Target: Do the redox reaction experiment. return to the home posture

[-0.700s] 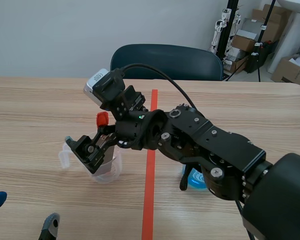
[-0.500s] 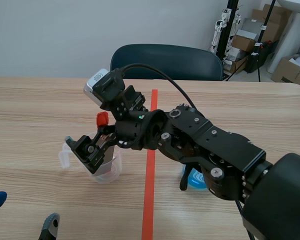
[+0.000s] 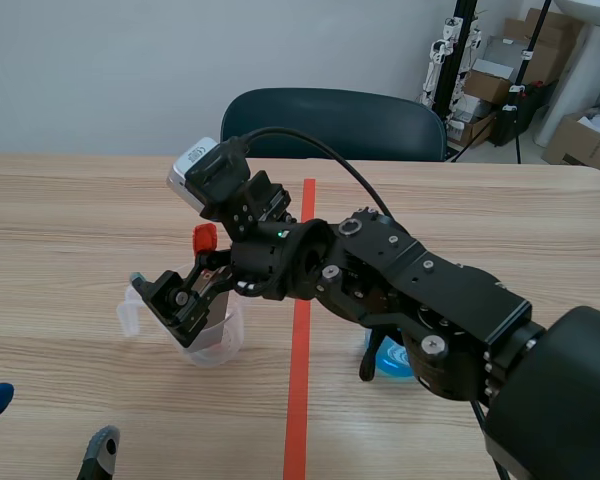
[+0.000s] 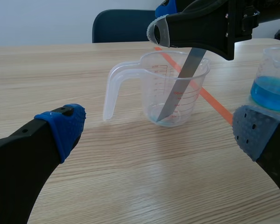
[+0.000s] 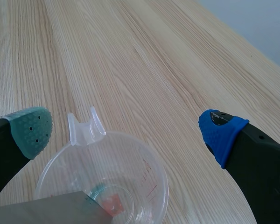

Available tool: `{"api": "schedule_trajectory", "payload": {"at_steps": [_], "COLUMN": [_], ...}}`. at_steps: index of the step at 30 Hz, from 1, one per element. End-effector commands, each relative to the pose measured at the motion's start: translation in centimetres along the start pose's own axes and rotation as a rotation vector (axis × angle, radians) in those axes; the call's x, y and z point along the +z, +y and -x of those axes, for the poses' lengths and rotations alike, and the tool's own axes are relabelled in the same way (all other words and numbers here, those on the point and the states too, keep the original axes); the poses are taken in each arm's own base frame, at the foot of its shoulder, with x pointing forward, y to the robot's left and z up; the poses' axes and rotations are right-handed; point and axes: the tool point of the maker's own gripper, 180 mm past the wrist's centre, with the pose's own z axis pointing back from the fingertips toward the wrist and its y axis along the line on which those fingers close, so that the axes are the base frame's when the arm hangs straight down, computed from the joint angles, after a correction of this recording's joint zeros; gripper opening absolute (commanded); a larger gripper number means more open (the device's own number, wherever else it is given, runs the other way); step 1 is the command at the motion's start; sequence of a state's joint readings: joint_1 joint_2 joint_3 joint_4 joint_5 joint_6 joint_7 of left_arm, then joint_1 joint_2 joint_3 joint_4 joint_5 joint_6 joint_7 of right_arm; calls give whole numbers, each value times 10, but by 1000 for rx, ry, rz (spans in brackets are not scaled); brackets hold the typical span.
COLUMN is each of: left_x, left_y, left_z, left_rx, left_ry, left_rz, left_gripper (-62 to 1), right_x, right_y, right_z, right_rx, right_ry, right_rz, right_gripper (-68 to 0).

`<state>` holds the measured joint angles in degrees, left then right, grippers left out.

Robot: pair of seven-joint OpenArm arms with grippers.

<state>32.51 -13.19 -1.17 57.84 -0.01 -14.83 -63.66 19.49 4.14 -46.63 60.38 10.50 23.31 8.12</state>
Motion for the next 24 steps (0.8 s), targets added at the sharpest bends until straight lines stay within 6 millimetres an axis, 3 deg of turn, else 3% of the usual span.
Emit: {"api": "schedule_trajectory", "payload": {"at_steps": [1,7,15,24], "left_x": [-2,1,26,40], "left_y": [3,4,22,90], "left_z": [-5,-5,-6,-35], "left_rx": [-2,-12,-81,-149], "left_ry": [-24,-15,70,117], "left_rz": [-3,8,74,42], "left_gripper": [14,14,14,14], "right_x": [-4,-4,-4,9], "right_y": [-5,-5,-3,6], "right_z": [-19,-20,-33,-89], "right_rx": [16,16,31,72], "right_ry": [-50,-51,-83,-223], "right_rz": [2,2,-9,-54], "right_gripper": [4,4,4,4]}}
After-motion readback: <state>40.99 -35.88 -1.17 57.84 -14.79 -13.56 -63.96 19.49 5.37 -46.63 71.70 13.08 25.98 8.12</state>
